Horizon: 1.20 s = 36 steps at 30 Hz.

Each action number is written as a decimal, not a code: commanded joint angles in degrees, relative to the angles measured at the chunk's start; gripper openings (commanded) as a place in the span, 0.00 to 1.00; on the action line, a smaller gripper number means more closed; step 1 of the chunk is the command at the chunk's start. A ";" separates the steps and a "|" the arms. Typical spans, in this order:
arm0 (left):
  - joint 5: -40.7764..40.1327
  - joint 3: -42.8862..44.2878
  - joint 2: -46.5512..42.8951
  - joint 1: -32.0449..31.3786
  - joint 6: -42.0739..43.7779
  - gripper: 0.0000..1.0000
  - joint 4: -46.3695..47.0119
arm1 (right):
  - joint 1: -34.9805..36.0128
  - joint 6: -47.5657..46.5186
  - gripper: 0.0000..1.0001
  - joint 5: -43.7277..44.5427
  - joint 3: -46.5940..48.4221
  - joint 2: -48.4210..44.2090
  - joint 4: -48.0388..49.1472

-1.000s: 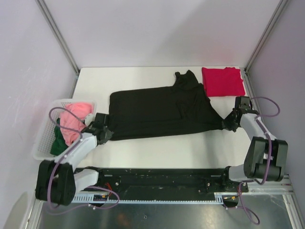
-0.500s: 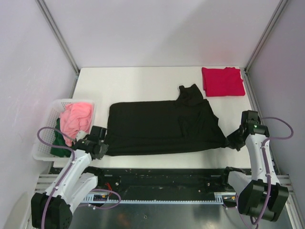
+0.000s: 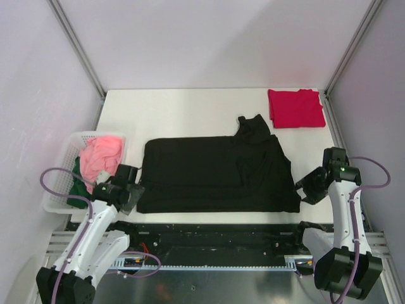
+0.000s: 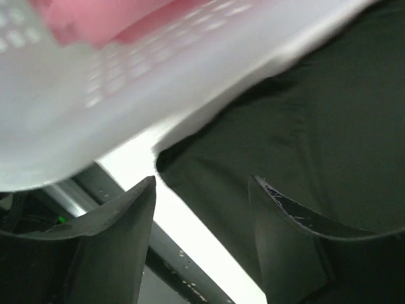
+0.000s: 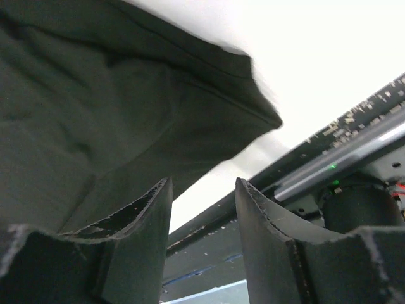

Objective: Fold and stack the t-shirts
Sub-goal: Fold the flattened tshirt in 1/3 of the way, then grap the side of the flattened tshirt furthest away from the robot with both arms

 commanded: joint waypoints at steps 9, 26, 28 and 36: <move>-3.72 29.49 28.24 -4.77 28.15 0.62 20.26 | 13.12 -6.15 0.52 -2.62 12.31 15.33 25.00; -6.16 57.59 69.54 2.18 30.73 0.47 21.97 | 13.72 -9.48 0.51 -9.61 29.18 42.14 39.40; -6.36 57.19 70.49 2.63 29.96 0.47 22.00 | 13.67 -9.98 0.51 -10.25 29.30 43.36 39.53; -3.03 56.71 75.07 5.00 28.19 0.46 22.92 | 13.65 -11.33 0.49 -11.03 29.35 46.28 39.31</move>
